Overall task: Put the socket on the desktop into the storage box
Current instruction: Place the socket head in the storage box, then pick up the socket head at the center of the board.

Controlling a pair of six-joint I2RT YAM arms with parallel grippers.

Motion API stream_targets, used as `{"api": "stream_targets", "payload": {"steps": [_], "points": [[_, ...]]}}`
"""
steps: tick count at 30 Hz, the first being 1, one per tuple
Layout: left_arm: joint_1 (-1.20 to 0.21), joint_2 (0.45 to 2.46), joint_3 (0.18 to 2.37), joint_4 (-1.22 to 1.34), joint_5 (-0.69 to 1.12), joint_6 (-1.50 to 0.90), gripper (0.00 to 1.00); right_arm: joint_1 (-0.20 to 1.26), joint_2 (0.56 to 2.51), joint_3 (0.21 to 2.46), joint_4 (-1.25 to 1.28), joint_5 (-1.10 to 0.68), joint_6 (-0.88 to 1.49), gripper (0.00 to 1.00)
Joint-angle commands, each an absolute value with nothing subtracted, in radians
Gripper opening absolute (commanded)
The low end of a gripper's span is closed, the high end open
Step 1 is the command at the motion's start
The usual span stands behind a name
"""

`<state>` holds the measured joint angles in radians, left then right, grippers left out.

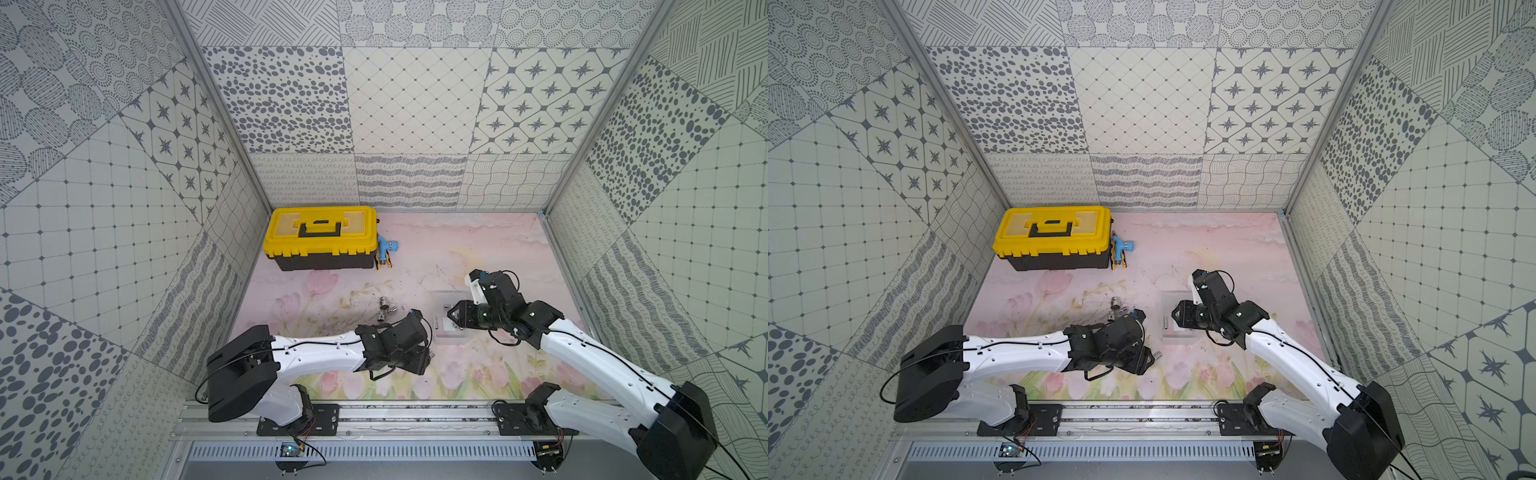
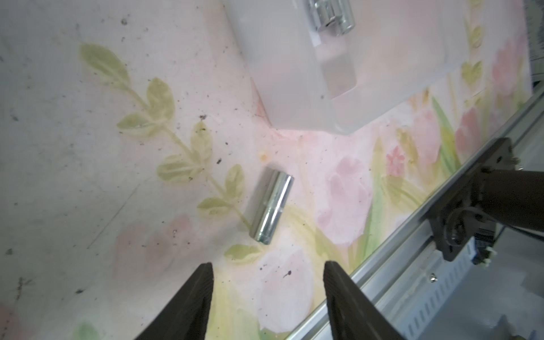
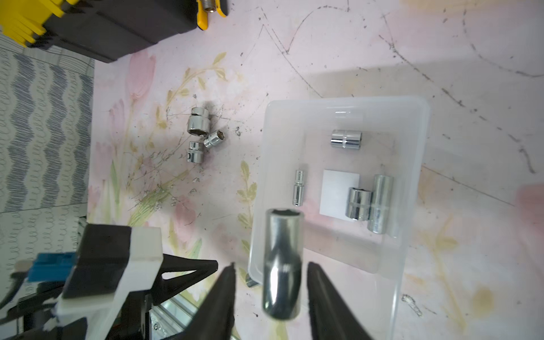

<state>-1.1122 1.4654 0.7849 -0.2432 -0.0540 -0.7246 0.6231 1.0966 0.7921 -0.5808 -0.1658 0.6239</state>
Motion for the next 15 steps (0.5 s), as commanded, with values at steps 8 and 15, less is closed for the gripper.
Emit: {"api": "stream_targets", "payload": {"steps": [8, 15], "points": [[-1.230, 1.629, 0.901, -0.300, -0.270, -0.589, 0.67, 0.665, 0.959, 0.783, -0.709, 0.013, 0.619, 0.47], [-1.292, 1.673, 0.927, -0.237, -0.207, -0.493, 0.71, 0.665, 0.924, 0.768, -0.740, 0.031, 0.620, 0.44]]}}
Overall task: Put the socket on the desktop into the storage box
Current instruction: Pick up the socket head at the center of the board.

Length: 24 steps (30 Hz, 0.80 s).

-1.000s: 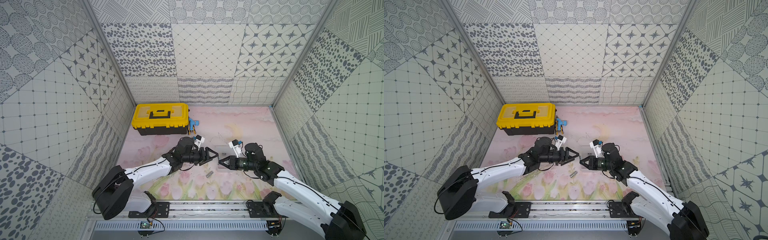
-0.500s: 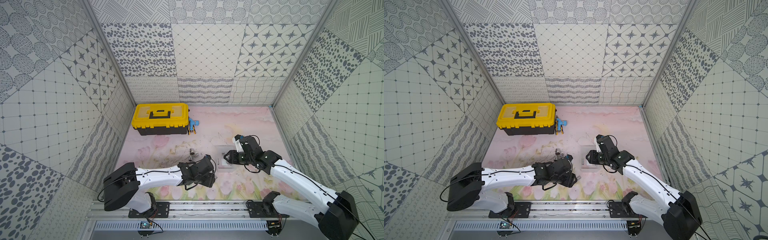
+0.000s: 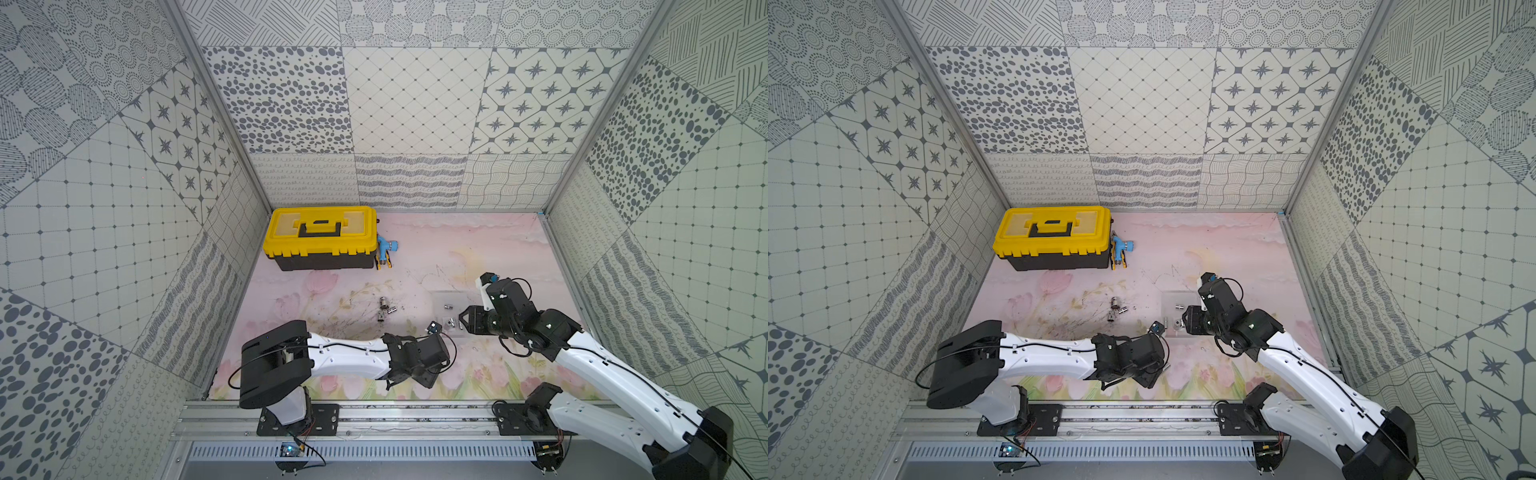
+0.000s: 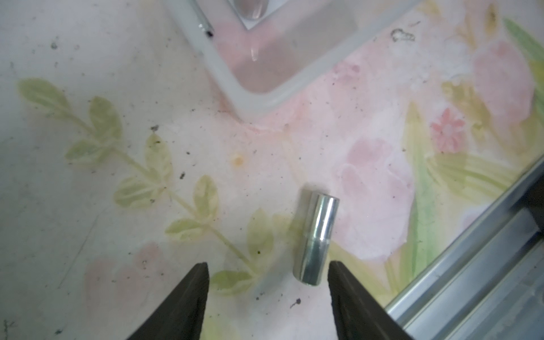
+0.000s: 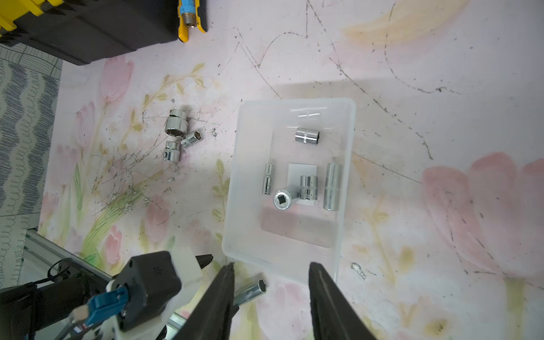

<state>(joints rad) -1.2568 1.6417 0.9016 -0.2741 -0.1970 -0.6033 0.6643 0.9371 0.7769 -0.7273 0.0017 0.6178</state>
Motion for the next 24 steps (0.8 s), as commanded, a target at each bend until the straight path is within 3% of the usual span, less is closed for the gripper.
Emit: {"api": "stream_targets", "payload": {"steps": [1, 7, 11, 15, 19, 24], "points": [[-1.295, 1.696, 0.944, -0.248, -0.203, -0.488, 0.69, 0.665, 0.925, 0.769, -0.741, 0.032, 0.620, 0.42], [-1.351, 1.856, 1.113, -0.385, -0.242, -0.454, 0.58, 0.664, 0.904, 0.770, -0.751, 0.038, 0.626, 0.35], [-1.358, 1.957, 1.202, -0.496, -0.247, -0.472, 0.36, 0.663, 0.878, 0.775, -0.762, 0.038, 0.629, 0.30], [-1.363, 1.988, 1.218, -0.545, -0.229, -0.478, 0.23, 0.655, 0.854, 0.785, -0.783, 0.049, 0.626, 0.27], [-1.362, 2.000, 1.232, -0.571, -0.238, -0.488, 0.04, 0.653, 0.844, 0.788, -0.785, 0.044, 0.627, 0.24], [-1.362, 1.982, 1.224, -0.585, -0.246, -0.500, 0.00, 0.652, 0.835, 0.788, -0.785, 0.048, 0.627, 0.23]]}}
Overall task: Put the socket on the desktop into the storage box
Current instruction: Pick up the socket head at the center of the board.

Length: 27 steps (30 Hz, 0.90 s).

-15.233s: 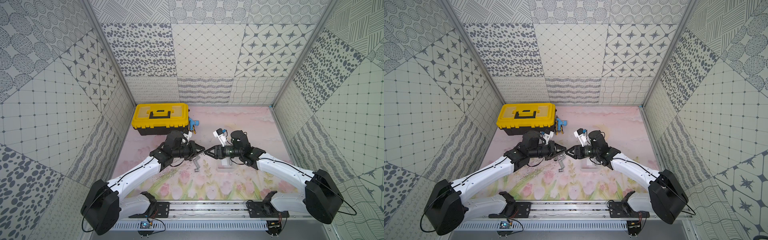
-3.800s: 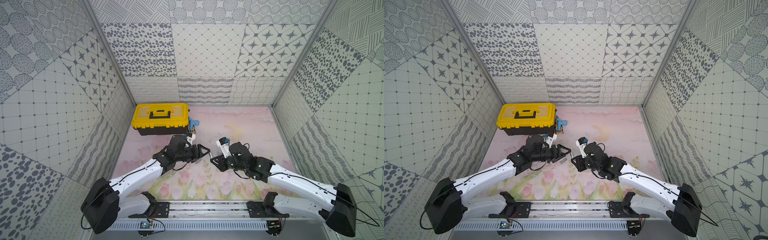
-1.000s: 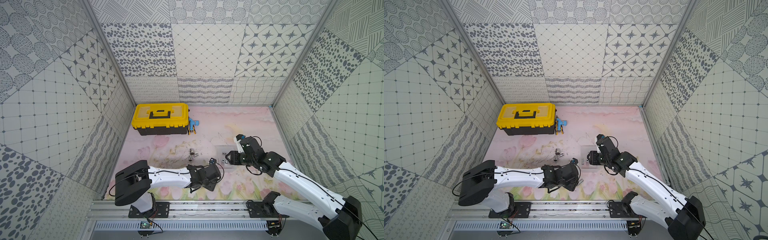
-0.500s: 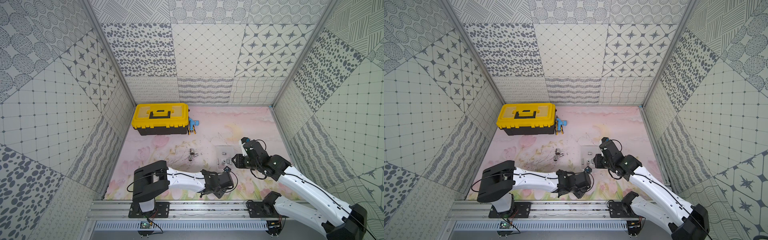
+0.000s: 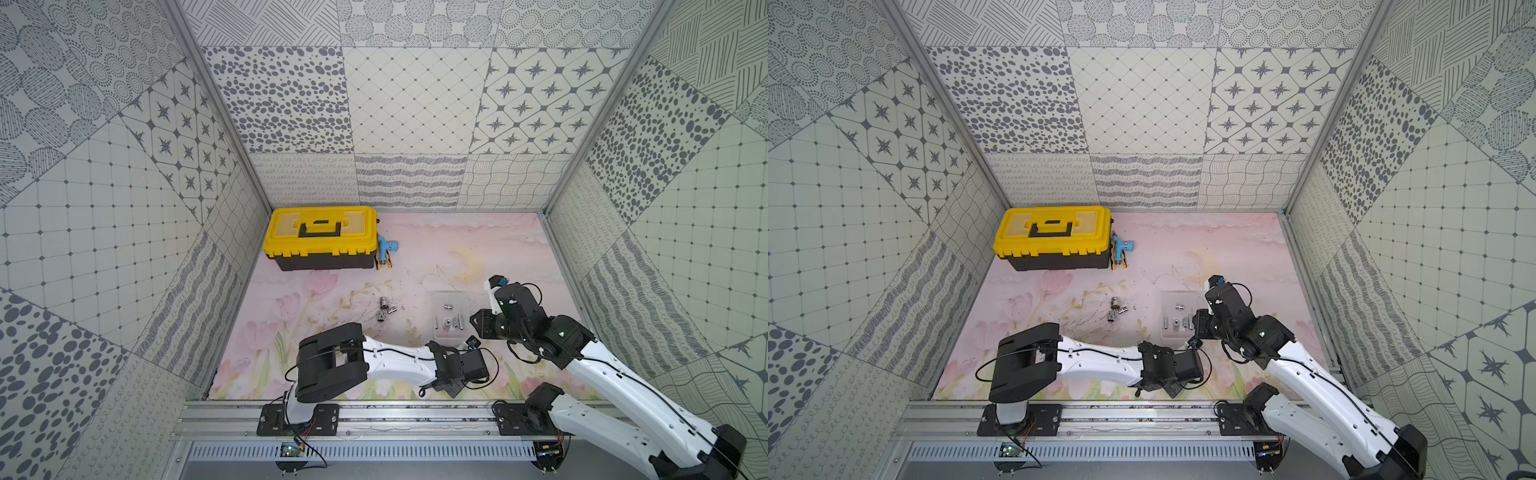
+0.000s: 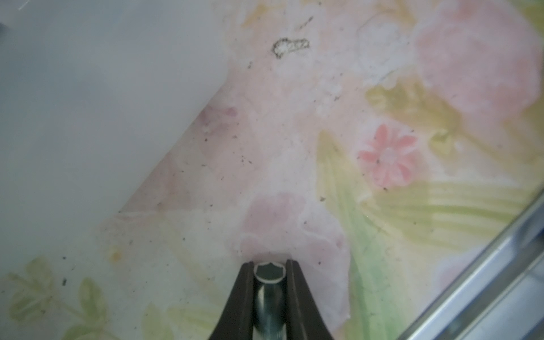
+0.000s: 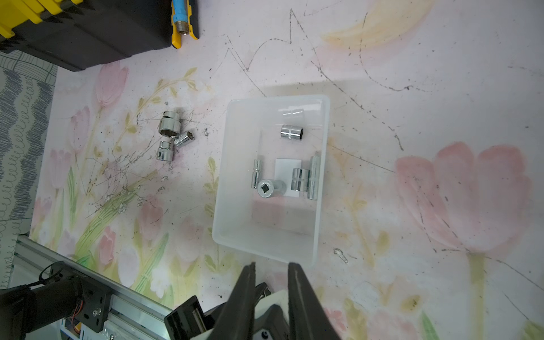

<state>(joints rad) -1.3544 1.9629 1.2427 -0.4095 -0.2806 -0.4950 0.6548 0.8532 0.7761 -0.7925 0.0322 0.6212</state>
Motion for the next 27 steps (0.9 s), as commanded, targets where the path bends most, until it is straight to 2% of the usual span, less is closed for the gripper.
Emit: {"api": "stream_targets", "payload": {"steps": [1, 7, 12, 15, 17, 22, 24, 27], "points": [[-1.362, 1.965, 1.216, -0.581, -0.253, -0.502, 0.00, 0.653, 0.834, 0.789, -0.785, 0.048, 0.626, 0.23], [-1.362, 1.769, 1.190, -0.527, -0.322, -0.532, 0.00, 0.652, 0.770, 0.810, -0.774, 0.081, 0.626, 0.20], [-1.357, 1.574, 1.191, -0.414, -0.362, -0.582, 0.00, 0.650, 0.704, 0.837, -0.753, 0.114, 0.604, 0.22], [-1.300, 1.439, 1.157, -0.359, -0.391, -0.663, 0.00, 0.651, 0.716, 0.849, -0.733, 0.083, 0.593, 0.24], [-1.211, 1.335, 1.091, -0.306, -0.349, -0.779, 0.00, 0.650, 0.720, 0.840, -0.681, 0.015, 0.585, 0.29], [-0.961, 1.126, 0.881, -0.069, -0.103, -1.020, 0.00, 0.687, 0.744, 0.806, -0.485, -0.230, 0.578, 0.48], [-0.894, 1.078, 0.795, 0.072, -0.015, -1.102, 0.00, 0.762, 0.766, 0.808, -0.426, -0.216, 0.563, 0.57], [-0.838, 1.055, 0.727, 0.232, 0.069, -1.198, 0.00, 0.879, 0.841, 0.841, -0.395, -0.163, 0.525, 0.63]]}}
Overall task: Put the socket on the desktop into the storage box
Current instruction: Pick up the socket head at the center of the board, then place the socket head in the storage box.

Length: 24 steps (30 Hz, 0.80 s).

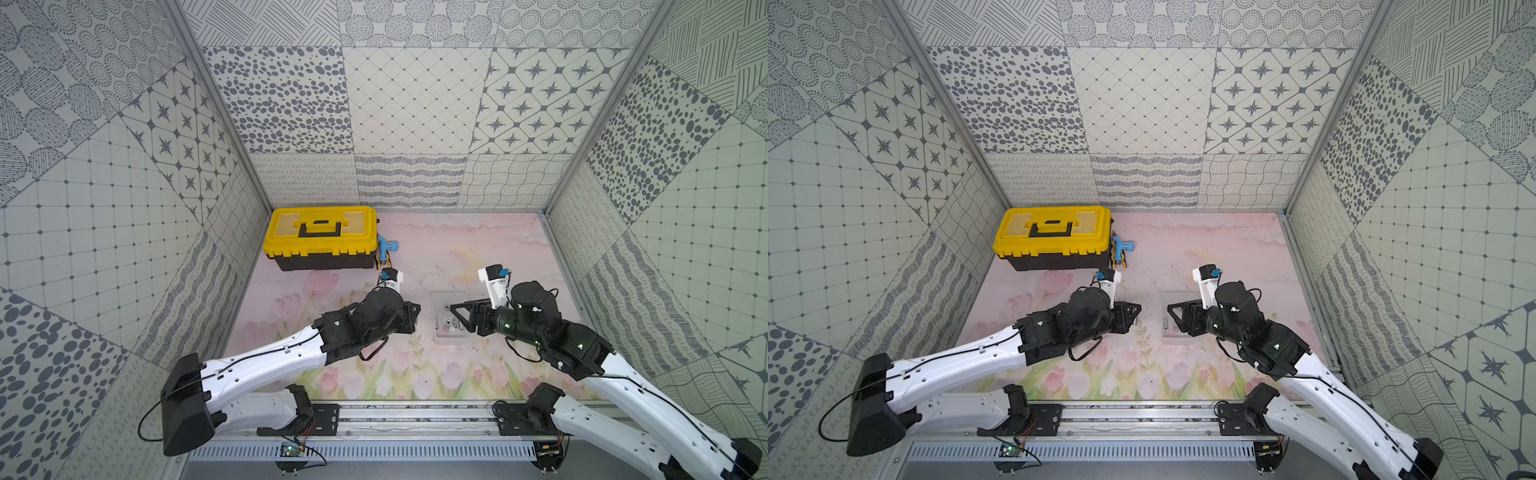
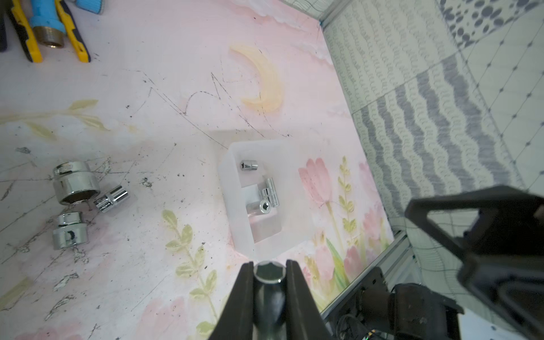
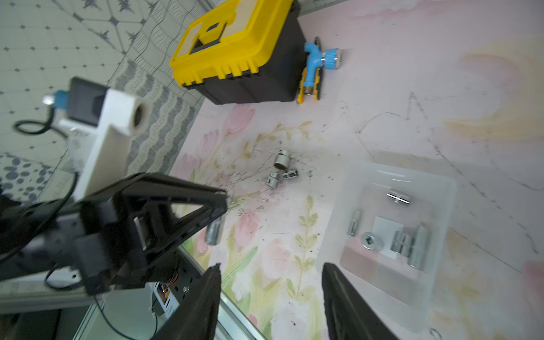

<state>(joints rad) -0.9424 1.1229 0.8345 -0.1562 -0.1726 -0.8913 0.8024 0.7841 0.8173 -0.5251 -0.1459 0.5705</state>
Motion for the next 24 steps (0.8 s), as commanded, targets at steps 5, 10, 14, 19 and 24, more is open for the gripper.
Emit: {"api": "stream_targets", "payload": {"steps": [5, 10, 14, 19, 24], "points": [[-0.799, 1.063, 0.670, 0.380, 0.125, -1.298, 0.00, 0.954, 0.947, 0.871, -0.330, -0.152, 0.506, 0.65], [-0.779, 1.080, 0.649, 0.462, 0.170, -1.348, 0.00, 0.958, 1.004, 0.859, -0.288, -0.098, 0.521, 0.61], [-0.777, 1.098, 0.653, 0.484, 0.209, -1.359, 0.00, 0.953, 1.061, 0.873, -0.282, -0.078, 0.515, 0.57], [-0.777, 1.099, 0.660, 0.466, 0.235, -1.339, 0.00, 0.916, 1.107, 0.891, -0.260, -0.074, 0.530, 0.49], [-0.776, 1.092, 0.661, 0.432, 0.220, -1.314, 0.00, 0.907, 1.121, 0.896, -0.226, -0.122, 0.535, 0.47]]}}
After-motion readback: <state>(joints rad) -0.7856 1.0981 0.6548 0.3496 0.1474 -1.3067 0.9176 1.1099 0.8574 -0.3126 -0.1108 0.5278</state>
